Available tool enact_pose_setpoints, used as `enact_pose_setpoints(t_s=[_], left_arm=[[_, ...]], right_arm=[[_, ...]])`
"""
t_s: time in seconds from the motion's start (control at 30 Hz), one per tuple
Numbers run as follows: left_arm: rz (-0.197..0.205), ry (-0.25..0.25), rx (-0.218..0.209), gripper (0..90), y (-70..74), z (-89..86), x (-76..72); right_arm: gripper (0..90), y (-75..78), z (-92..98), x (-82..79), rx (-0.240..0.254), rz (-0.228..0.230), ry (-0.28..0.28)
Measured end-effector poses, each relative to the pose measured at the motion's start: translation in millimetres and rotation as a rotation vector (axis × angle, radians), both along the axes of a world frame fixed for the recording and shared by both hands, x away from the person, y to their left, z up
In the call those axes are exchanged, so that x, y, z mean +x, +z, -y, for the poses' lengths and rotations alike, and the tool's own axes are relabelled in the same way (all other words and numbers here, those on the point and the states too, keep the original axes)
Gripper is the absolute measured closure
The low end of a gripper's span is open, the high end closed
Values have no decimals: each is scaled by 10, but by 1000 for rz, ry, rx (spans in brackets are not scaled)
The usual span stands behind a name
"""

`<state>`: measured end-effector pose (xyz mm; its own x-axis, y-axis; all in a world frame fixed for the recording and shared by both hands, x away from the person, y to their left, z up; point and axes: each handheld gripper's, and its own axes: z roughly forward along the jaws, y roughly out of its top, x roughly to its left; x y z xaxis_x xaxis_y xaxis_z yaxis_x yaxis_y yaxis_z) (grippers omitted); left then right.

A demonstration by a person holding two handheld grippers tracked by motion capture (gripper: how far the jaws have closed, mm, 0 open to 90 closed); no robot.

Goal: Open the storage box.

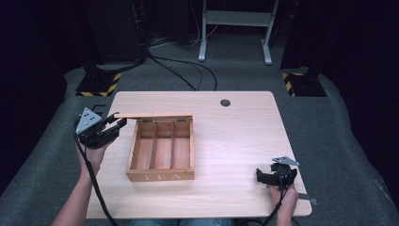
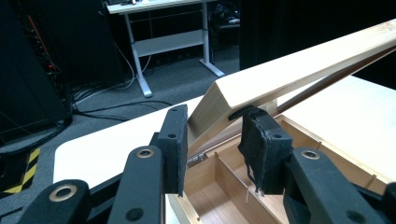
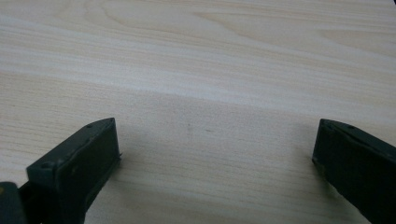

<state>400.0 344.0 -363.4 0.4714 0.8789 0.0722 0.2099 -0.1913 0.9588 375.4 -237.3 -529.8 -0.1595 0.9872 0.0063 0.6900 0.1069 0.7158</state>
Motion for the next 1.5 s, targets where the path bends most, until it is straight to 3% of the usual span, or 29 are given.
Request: enact_pose_setpoints(t_s=[0.47,0.93,1.1,1.27,1.5], left_arm=[[34,-13,-13,605,-254,-11,-222],[41,-38,-27,589,-591,-34,-444],[26,-44,-32,580,-714,-37,-503],[-14,-61,-53,570,-863,-50,-551],[-55,-76,-46,552,-989,-60,-583]], right_arm=[[0,-1,4,2,-3,2,4],[0,-1,3,1,-3,2,3],[0,-1,4,2,-3,2,3],[0,0,4,2,-3,2,4],[0,0,1,1,-1,1,1]])
